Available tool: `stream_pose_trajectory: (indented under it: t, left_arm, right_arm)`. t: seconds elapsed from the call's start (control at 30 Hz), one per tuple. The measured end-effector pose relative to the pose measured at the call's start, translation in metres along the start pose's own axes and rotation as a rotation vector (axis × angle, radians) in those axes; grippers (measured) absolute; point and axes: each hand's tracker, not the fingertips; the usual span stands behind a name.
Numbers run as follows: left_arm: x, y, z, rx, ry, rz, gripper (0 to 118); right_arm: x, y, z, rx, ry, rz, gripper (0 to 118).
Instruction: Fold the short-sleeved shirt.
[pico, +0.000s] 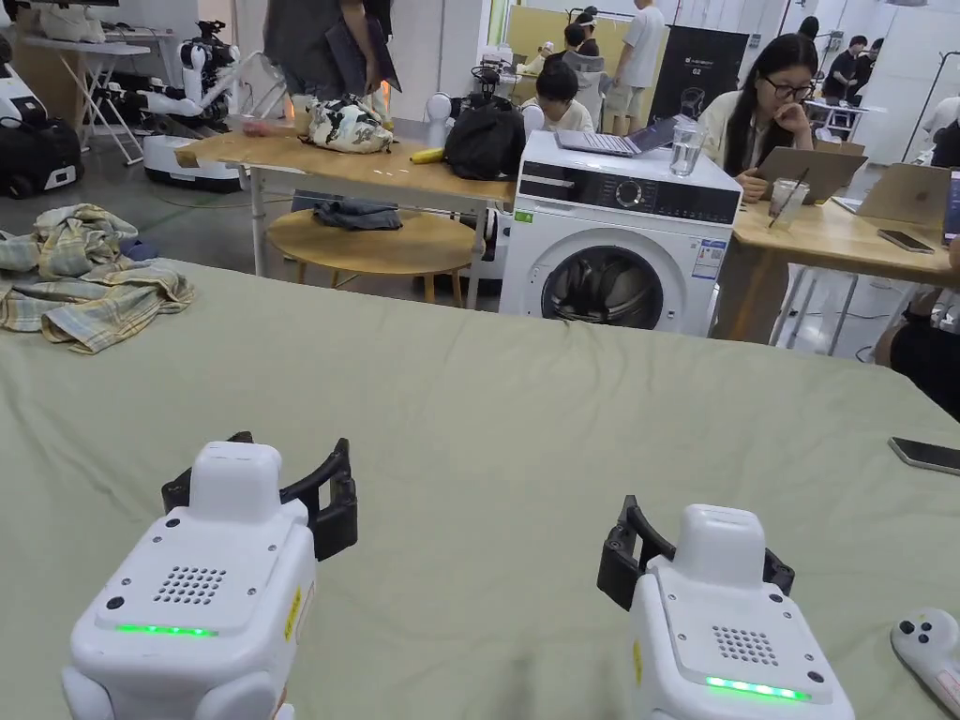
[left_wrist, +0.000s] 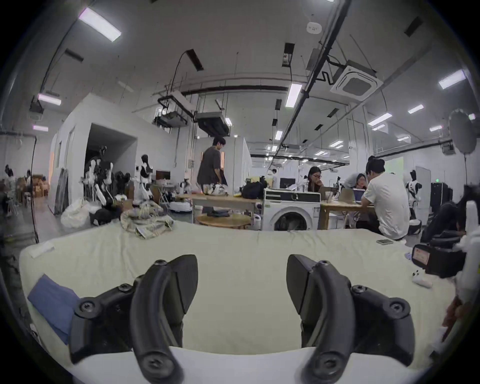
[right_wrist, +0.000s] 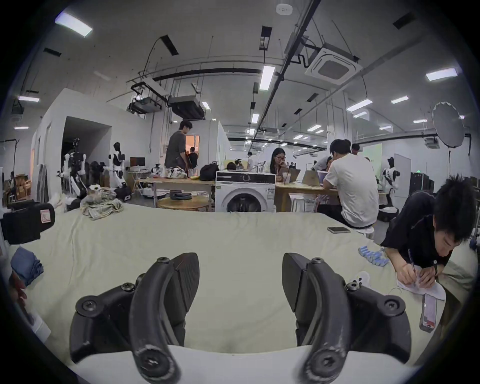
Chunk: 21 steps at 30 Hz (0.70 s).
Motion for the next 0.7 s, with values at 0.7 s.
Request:
stream_pose_trajectory:
  t: [0.7]
  left_arm:
    - [-0.009, 0.003, -0.008, -0.067, -0.026, -0.002, 71]
  right_arm:
    - [0.006, 0.002, -0.003, 0.017, 0.114, -0.094, 84]
